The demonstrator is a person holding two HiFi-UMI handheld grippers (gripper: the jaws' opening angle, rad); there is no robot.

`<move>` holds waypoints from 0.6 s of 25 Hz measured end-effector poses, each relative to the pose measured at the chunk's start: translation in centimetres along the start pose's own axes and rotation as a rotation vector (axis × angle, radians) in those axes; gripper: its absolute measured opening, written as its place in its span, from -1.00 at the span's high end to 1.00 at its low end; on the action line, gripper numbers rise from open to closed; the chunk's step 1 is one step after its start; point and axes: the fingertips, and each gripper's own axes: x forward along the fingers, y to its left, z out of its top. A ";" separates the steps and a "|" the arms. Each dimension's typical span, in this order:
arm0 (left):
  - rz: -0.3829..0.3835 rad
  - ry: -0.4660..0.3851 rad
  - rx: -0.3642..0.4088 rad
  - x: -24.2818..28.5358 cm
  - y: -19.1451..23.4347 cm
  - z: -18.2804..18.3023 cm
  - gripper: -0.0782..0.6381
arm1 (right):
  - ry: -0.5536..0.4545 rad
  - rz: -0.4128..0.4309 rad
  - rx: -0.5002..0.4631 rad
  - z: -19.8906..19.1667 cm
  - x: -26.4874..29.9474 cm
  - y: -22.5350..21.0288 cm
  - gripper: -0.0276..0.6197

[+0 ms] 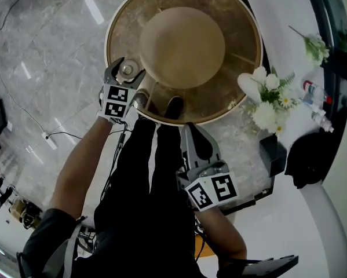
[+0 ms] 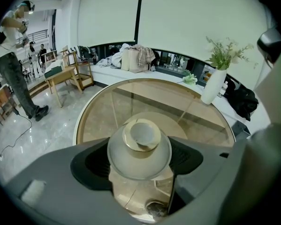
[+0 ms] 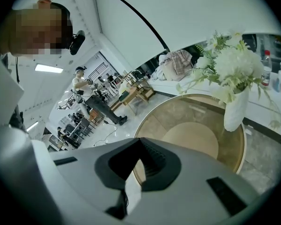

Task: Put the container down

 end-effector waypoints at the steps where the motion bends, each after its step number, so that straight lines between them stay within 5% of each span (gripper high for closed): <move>1: 0.002 -0.002 0.005 0.0 0.0 0.0 -0.17 | 0.000 0.001 0.000 0.0 0.0 0.0 0.90; 15: 0.050 -0.001 0.044 -0.3 0.1 -0.1 -0.25 | -0.010 0.021 -0.012 0.5 -0.6 0.8 0.90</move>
